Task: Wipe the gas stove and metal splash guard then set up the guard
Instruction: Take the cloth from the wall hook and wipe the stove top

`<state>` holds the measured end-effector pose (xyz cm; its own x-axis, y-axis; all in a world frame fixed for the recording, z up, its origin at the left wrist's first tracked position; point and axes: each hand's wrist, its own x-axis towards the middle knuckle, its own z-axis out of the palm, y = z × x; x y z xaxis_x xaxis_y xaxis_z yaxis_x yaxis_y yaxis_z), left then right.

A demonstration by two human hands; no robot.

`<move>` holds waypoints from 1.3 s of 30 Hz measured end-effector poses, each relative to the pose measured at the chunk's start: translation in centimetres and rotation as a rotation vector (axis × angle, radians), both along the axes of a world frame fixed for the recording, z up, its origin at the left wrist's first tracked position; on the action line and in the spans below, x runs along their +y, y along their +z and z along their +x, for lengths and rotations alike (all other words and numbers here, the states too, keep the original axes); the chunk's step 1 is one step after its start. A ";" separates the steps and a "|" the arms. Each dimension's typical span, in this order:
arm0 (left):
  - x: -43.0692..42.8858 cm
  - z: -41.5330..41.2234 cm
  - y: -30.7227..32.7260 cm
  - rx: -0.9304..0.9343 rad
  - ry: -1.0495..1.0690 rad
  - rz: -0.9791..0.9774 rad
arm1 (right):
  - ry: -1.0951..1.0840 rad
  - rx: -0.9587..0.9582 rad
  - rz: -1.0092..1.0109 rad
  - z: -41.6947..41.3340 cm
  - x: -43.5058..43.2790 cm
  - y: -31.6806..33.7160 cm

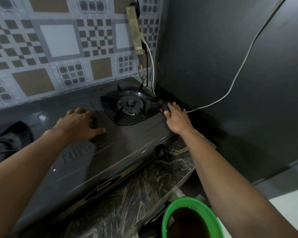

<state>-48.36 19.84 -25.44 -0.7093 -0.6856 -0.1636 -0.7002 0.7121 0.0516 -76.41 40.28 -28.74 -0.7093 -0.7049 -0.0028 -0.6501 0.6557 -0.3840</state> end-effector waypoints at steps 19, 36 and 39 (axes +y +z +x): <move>-1.3 0.8 -1.1 0.004 0.030 0.115 | -0.094 0.027 -0.124 2.6 1.1 -1.5; -0.4 0.8 -0.1 -0.080 0.045 0.104 | 0.052 -0.597 -0.166 -8.0 -14.0 2.9; -0.5 1.2 -0.7 -0.025 0.038 0.065 | 0.101 -0.576 -0.105 -9.5 -17.8 3.1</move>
<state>-47.19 19.30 -26.10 -0.6782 -0.6992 -0.2263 -0.7282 0.6807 0.0792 -85.87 22.51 -25.68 -0.5437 -0.7864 -0.2933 -0.3753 0.5404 -0.7531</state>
